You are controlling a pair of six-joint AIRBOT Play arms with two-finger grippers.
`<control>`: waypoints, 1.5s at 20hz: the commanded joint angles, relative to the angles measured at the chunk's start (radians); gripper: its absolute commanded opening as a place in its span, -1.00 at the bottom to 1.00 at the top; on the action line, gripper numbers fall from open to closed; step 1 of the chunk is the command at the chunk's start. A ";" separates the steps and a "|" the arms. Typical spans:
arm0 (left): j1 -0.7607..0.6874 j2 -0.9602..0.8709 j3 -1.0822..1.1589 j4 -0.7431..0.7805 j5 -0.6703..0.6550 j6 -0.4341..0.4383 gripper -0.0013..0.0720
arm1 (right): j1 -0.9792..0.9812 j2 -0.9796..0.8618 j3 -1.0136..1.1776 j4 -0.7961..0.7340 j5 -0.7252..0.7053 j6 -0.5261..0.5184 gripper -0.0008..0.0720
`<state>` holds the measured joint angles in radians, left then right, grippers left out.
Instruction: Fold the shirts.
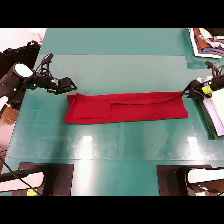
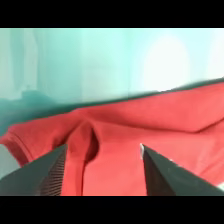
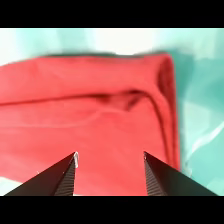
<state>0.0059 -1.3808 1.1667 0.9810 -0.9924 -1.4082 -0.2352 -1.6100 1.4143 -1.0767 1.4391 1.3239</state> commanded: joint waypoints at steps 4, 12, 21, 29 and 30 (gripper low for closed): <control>0.000 -0.007 0.012 -0.081 -0.046 0.004 -0.89 | -0.130 -0.044 -0.111 0.040 0.029 -0.089 0.37; -0.155 -0.020 0.012 -0.095 0.016 0.002 -0.90 | -0.093 -0.128 -0.167 0.190 0.010 -0.158 0.36; -0.483 -0.239 0.168 -0.122 0.151 -0.009 -0.90 | 0.029 -0.037 0.033 0.278 0.116 -0.195 -0.94; -0.573 -0.458 0.366 -0.151 0.149 -0.055 -0.90 | 0.268 0.159 0.240 0.432 0.096 -0.109 -0.94; -0.573 -0.469 0.373 -0.151 0.151 -0.055 -0.90 | 0.305 0.162 0.258 0.432 0.093 -0.108 -0.94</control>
<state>-0.5510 -1.8019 1.4971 0.8402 -0.8478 -1.4525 -0.0193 -1.4841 1.6146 -0.6739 1.5425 1.1900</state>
